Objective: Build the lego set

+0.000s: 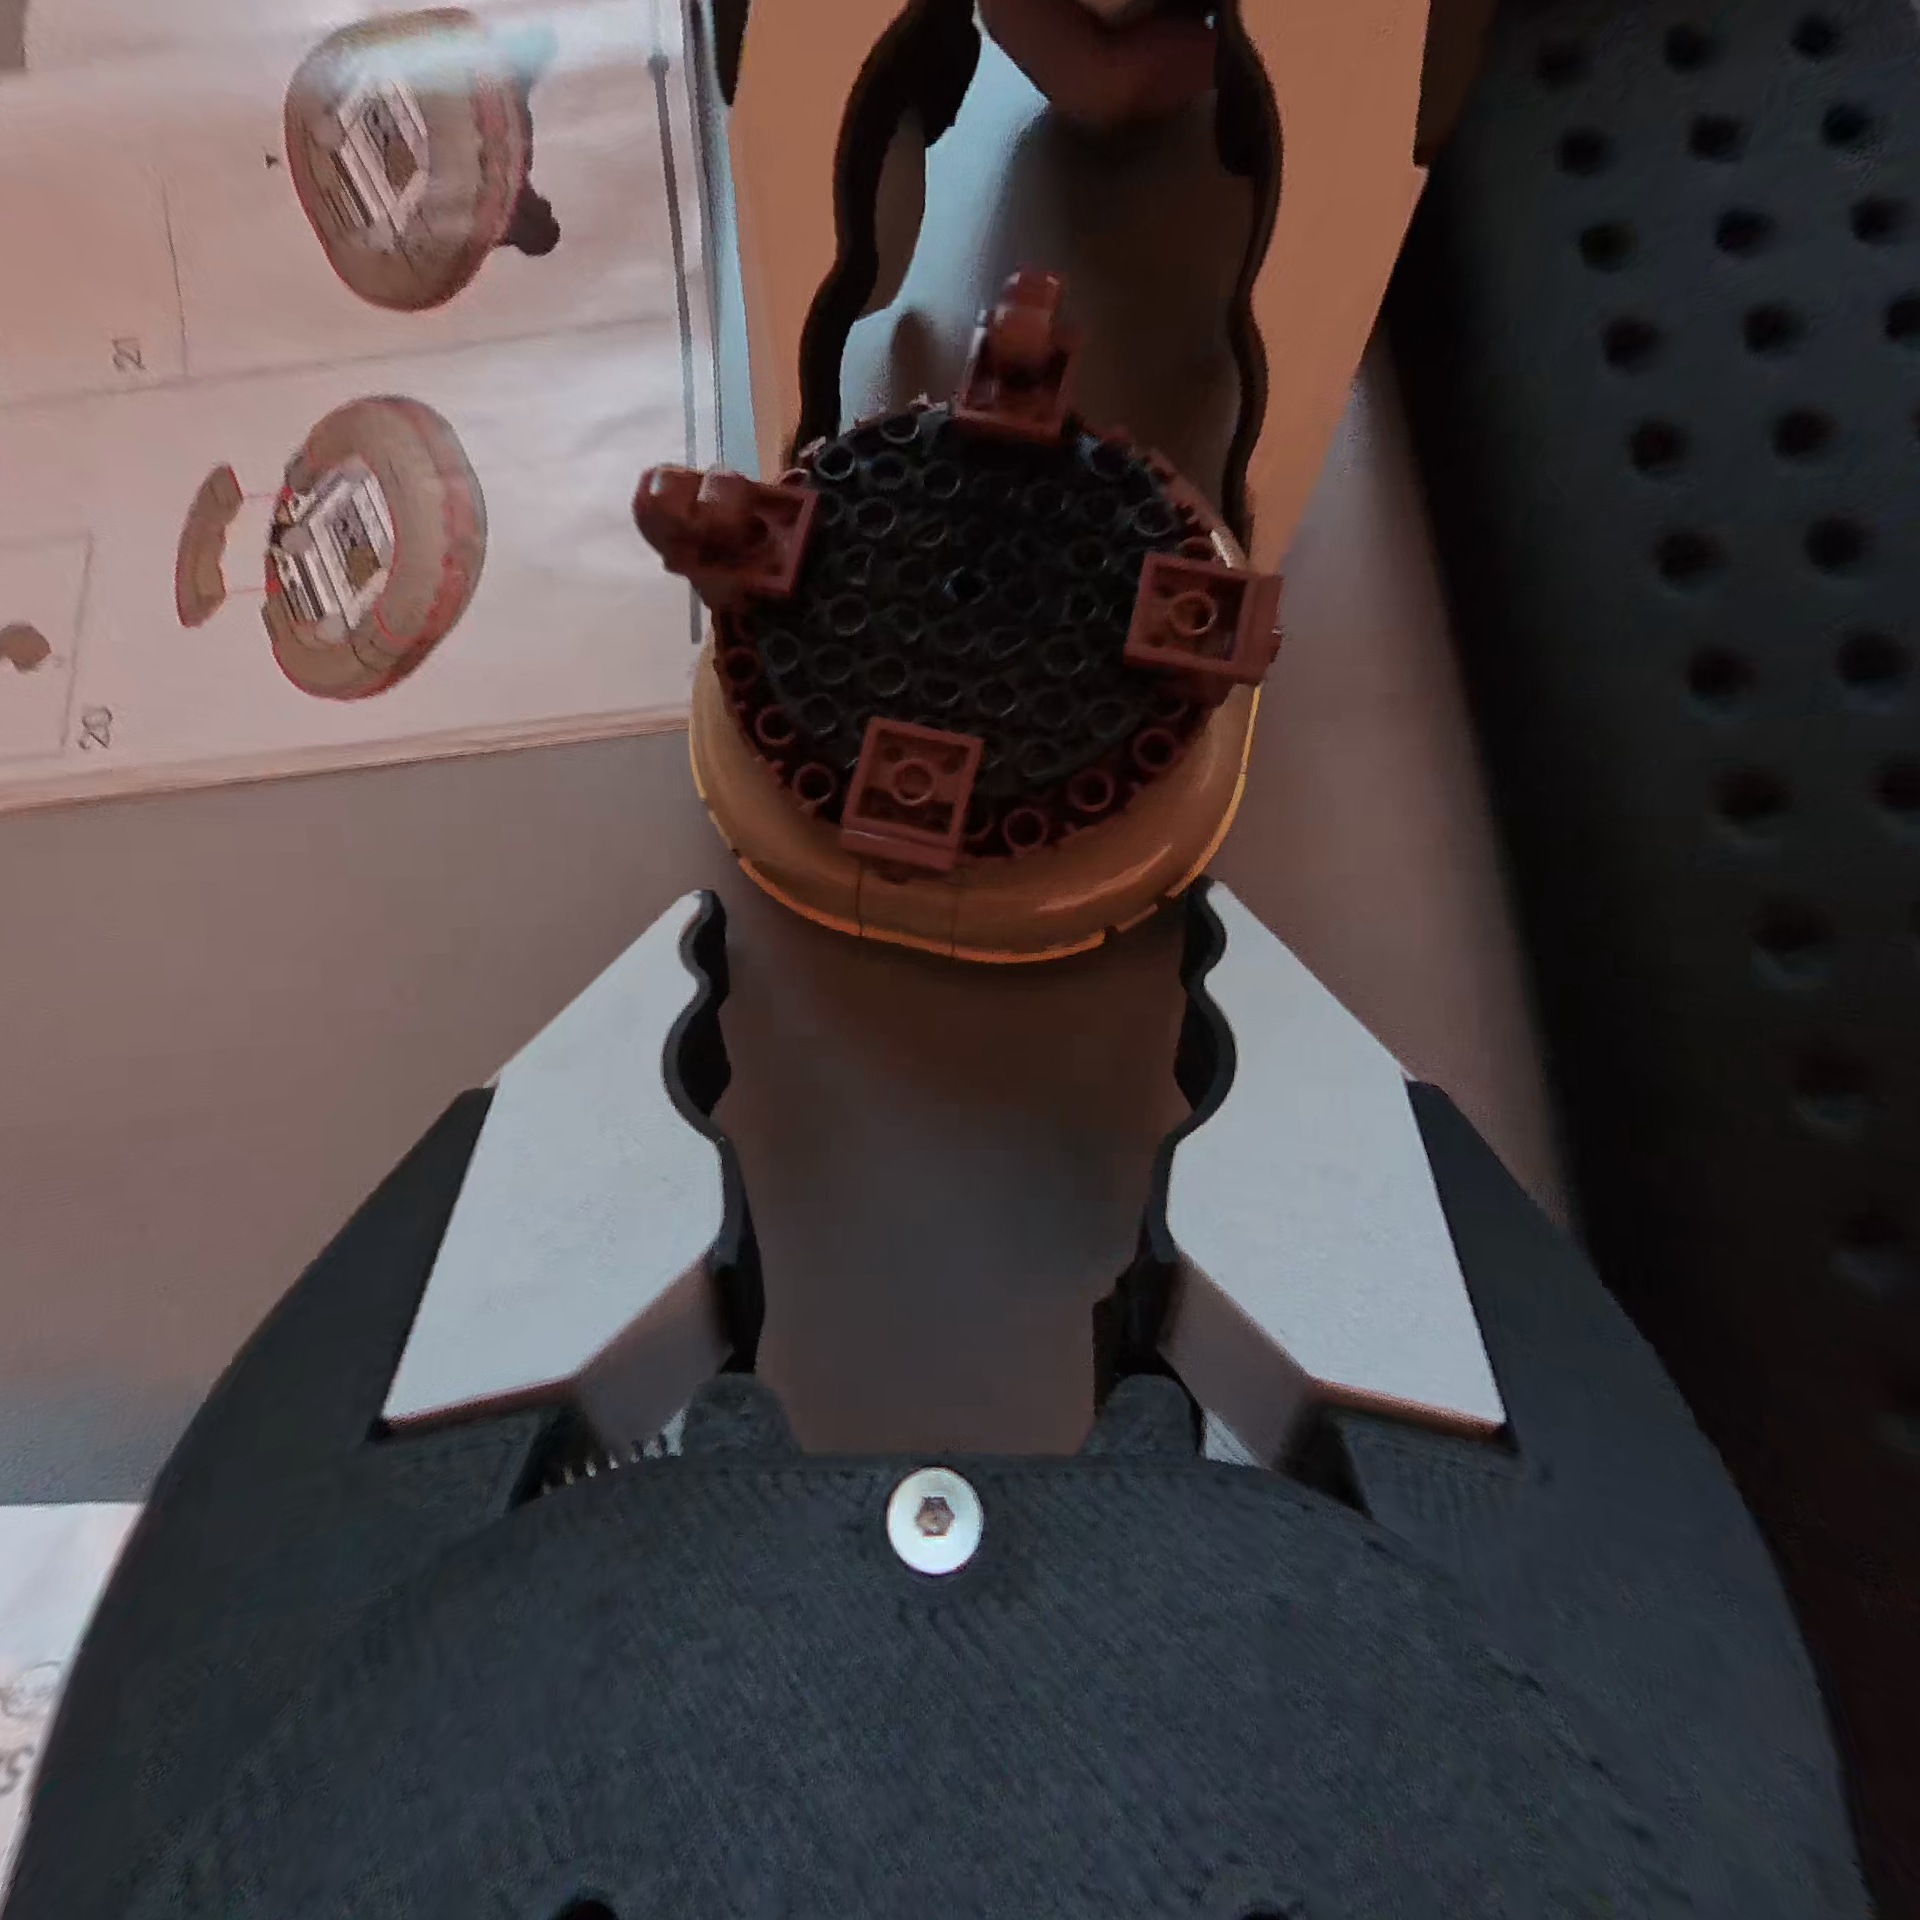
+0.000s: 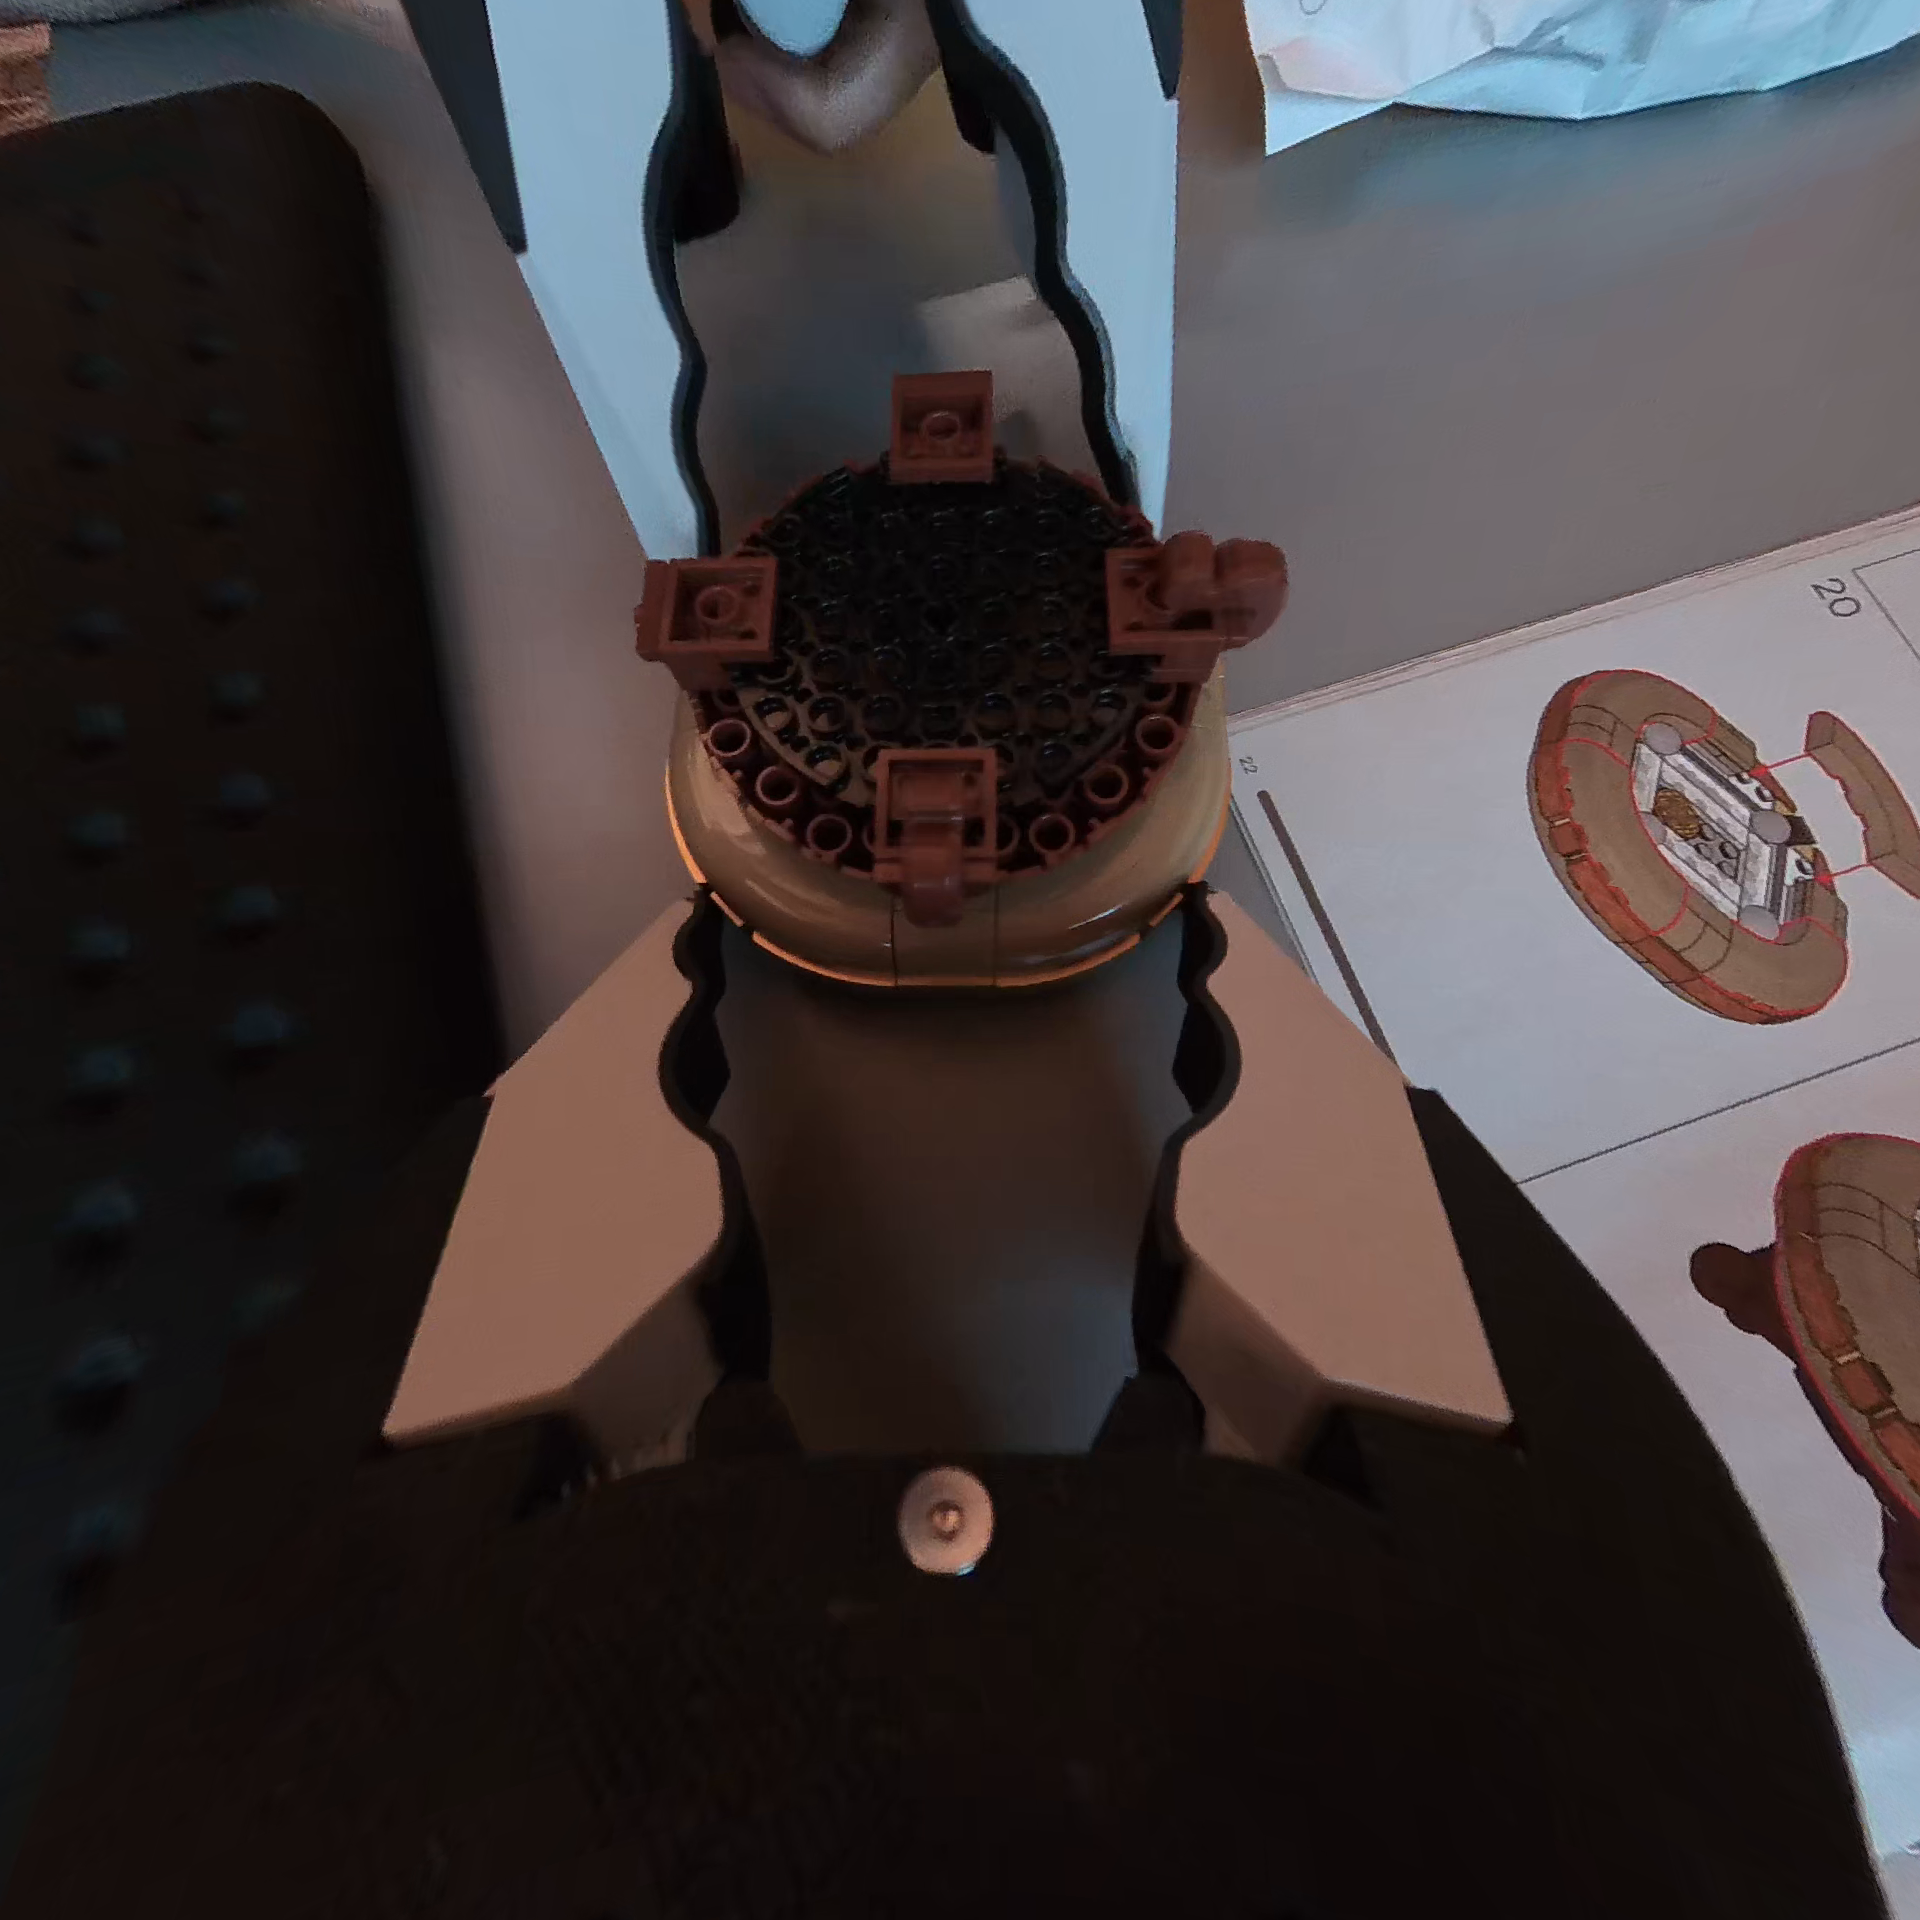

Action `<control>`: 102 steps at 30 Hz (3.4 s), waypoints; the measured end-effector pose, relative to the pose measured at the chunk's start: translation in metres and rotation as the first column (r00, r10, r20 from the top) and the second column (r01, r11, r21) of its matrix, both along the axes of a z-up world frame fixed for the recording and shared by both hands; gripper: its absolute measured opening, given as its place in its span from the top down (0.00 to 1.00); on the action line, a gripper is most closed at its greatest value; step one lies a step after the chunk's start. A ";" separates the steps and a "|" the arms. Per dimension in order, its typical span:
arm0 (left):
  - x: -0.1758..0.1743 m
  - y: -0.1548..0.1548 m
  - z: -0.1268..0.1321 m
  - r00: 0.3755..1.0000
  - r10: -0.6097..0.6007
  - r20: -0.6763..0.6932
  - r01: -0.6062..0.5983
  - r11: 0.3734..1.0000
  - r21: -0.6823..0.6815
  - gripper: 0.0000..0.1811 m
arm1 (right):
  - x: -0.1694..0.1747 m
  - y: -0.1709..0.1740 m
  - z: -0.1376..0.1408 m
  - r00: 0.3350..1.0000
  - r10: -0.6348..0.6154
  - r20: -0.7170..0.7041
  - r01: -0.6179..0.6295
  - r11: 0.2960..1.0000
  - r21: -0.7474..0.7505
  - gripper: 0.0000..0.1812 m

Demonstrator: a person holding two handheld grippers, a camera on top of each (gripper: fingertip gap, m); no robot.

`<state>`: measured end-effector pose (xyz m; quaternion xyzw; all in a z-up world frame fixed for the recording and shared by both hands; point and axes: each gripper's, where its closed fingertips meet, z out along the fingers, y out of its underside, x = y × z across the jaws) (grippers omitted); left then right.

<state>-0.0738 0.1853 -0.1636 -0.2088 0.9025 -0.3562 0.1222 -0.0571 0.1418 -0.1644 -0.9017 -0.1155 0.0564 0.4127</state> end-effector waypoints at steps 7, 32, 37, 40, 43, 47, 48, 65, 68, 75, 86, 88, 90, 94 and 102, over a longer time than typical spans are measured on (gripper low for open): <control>0.002 -0.006 -0.001 0.999 -0.033 -0.007 0.032 0.995 -0.095 0.55 | 0.003 0.000 0.001 0.999 -0.012 -0.041 0.012 1.000 0.002 0.52; -0.014 -0.034 0.243 0.999 -0.010 -0.034 0.001 0.969 -0.247 0.56 | -0.016 -0.022 0.230 0.966 0.035 -0.255 0.030 0.969 0.247 0.54; -0.015 -0.040 0.255 0.998 -0.010 -0.063 -0.008 0.963 -0.270 0.55 | -0.016 -0.028 0.247 0.958 0.028 -0.286 0.048 0.966 0.254 0.54; -0.014 -0.042 0.257 0.997 -0.009 -0.082 -0.016 0.954 -0.299 0.55 | -0.016 -0.030 0.251 0.950 0.025 -0.310 0.057 0.966 0.251 0.53; -0.013 -0.041 0.259 0.996 -0.010 -0.086 -0.019 0.947 -0.321 0.55 | -0.015 -0.030 0.251 0.945 0.020 -0.326 0.064 0.968 0.244 0.53; -0.012 -0.040 0.259 0.996 -0.009 -0.089 -0.021 0.943 -0.333 0.55 | -0.013 -0.028 0.254 0.945 0.017 -0.328 0.068 0.967 0.246 0.54; -0.012 -0.039 0.259 0.996 -0.008 -0.090 -0.022 0.942 -0.335 0.55 | -0.013 -0.028 0.255 0.945 0.017 -0.327 0.068 0.967 0.246 0.54; -0.016 -0.036 0.215 0.999 0.033 -0.006 -0.033 0.965 -0.261 0.55 | -0.013 -0.024 0.226 0.977 0.070 -0.203 0.003 0.941 0.338 0.54; -0.015 -0.036 0.202 0.999 0.051 0.004 -0.047 0.944 -0.328 0.55 | -0.013 -0.023 0.211 0.972 0.089 -0.216 -0.012 0.942 0.335 0.54; -0.009 -0.028 0.149 0.996 0.085 -0.033 -0.091 0.930 -0.355 0.55 | -0.005 -0.013 0.162 0.963 0.104 -0.247 -0.033 0.961 0.274 0.54; -0.005 -0.006 0.075 0.986 0.162 -0.048 -0.168 0.921 -0.352 0.56 | -0.005 0.007 0.056 0.934 0.177 -0.310 -0.128 0.977 0.173 0.54; -0.007 -0.004 0.064 0.983 0.171 -0.069 -0.185 0.919 -0.348 0.56 | -0.008 0.009 0.039 0.926 0.193 -0.326 -0.152 0.978 0.146 0.54; -0.009 -0.002 0.052 0.981 0.176 -0.087 -0.195 0.923 -0.331 0.56 | -0.011 0.010 0.025 0.923 0.195 -0.333 -0.175 0.981 0.087 0.55; -0.012 0.001 0.036 0.977 0.186 -0.108 -0.211 0.925 -0.316 0.56 | -0.010 0.011 0.016 0.933 0.203 -0.298 -0.202 0.979 0.033 0.54; -0.015 0.001 0.002 0.973 0.221 -0.074 -0.227 0.969 -0.099 0.57 | -0.002 0.009 0.004 0.958 0.275 -0.084 -0.278 0.960 -0.026 0.55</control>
